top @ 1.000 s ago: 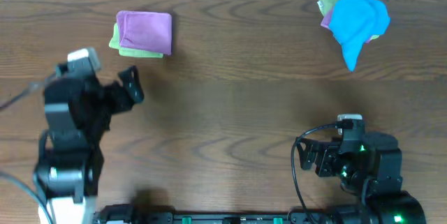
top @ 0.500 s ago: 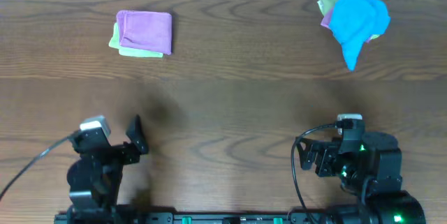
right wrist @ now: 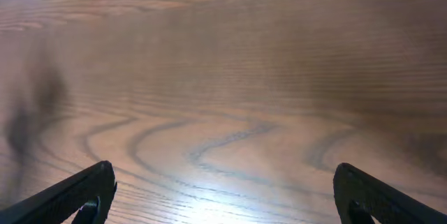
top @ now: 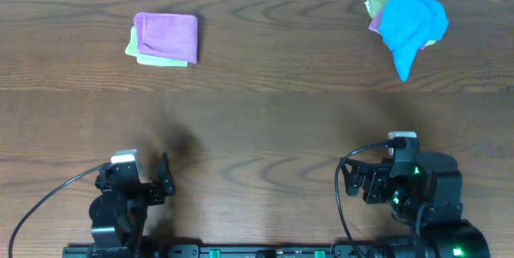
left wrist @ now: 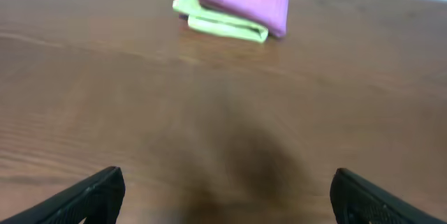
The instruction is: Fold the cloth
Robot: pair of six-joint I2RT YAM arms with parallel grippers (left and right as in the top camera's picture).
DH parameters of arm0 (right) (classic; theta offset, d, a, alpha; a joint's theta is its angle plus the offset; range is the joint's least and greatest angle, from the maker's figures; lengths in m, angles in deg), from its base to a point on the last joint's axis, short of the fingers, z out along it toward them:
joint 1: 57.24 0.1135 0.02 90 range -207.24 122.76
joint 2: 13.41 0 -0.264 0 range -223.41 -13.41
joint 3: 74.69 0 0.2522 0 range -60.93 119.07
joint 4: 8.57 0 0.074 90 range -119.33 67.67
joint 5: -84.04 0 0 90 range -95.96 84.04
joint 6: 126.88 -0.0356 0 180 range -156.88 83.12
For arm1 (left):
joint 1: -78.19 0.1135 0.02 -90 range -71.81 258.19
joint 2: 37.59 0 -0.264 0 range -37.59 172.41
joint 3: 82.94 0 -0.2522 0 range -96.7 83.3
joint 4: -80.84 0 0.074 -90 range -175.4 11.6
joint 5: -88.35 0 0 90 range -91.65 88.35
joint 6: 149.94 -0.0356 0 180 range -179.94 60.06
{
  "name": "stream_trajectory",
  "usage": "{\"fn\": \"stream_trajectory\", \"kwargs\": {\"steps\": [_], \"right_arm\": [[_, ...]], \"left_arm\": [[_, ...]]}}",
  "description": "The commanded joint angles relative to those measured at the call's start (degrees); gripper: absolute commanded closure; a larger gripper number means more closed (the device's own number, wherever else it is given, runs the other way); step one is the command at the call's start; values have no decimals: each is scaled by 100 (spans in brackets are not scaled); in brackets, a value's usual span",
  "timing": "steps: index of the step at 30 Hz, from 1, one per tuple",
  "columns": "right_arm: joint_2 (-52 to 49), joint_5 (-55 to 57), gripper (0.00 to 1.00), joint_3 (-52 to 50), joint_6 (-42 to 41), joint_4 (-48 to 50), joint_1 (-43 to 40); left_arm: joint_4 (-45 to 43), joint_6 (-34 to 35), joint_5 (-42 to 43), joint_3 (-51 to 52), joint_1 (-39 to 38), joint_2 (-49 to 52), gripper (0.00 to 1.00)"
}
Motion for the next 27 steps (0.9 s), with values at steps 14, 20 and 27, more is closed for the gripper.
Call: {"fn": "stream_trajectory", "kwargs": {"steps": [14,20,27], "right_arm": [[33,13,1,-15,-72,-11,-35],[33,13,1,-15,-74,-11,-35],[33,13,1,-15,-72,-11,-35]], "left_arm": [[461,-903,391,323,-328,-61,5],[461,-809,415,595,-328,-63,5],[457,-815,205,595,-282,-63,5]]}}
